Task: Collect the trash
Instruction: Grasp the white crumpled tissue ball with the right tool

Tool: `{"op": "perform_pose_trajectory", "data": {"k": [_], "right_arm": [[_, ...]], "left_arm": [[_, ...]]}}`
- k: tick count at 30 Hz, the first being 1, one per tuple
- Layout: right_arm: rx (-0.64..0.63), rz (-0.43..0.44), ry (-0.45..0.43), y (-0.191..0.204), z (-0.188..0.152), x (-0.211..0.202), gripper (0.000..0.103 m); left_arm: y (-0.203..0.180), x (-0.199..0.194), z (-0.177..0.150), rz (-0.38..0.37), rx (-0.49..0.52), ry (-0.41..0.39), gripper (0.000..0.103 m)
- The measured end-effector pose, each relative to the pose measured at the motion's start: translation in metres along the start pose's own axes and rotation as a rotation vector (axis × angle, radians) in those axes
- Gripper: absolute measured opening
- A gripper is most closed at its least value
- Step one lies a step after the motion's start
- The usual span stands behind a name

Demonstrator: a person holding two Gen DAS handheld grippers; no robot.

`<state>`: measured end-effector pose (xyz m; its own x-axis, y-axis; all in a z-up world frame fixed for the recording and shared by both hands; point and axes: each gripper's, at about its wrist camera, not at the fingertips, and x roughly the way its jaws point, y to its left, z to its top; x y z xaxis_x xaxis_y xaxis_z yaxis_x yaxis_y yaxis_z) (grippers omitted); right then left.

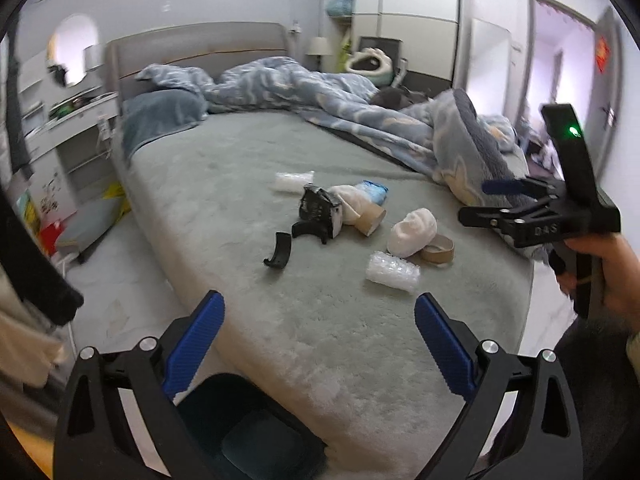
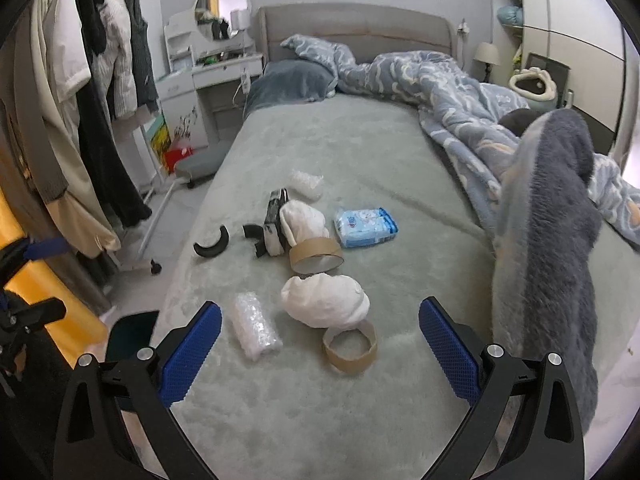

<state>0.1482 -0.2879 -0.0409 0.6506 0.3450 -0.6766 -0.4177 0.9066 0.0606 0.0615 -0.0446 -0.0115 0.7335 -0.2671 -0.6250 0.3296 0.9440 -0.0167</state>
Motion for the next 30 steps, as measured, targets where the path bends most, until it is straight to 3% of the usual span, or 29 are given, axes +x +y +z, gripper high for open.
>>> {"op": "perform_pose_trajectory", "data": {"k": [9, 16, 20, 26, 30], "right_arm": [[-0.094, 0.041, 0.119, -0.002, 0.008, 0.049, 0.098], [-0.131, 0.086, 0.173, -0.01, 0.009, 0.073, 0.084], [-0.148, 0.124, 0.21, -0.012, 0.009, 0.089, 0.08], [-0.168, 0.174, 0.244, -0.014, 0.01, 0.102, 0.065], [-0.145, 0.214, 0.221, -0.02, 0.016, 0.098, 0.056]], "left_arm": [[0.007, 0.049, 0.006, -0.038, 0.024, 0.099, 0.094], [-0.013, 0.076, 0.002, -0.138, 0.072, 0.157, 0.091], [-0.039, 0.086, 0.004, -0.185, 0.165, 0.158, 0.091], [-0.056, 0.109, 0.004, -0.209, 0.189, 0.198, 0.091], [-0.062, 0.121, 0.009, -0.225, 0.191, 0.202, 0.092]]}}
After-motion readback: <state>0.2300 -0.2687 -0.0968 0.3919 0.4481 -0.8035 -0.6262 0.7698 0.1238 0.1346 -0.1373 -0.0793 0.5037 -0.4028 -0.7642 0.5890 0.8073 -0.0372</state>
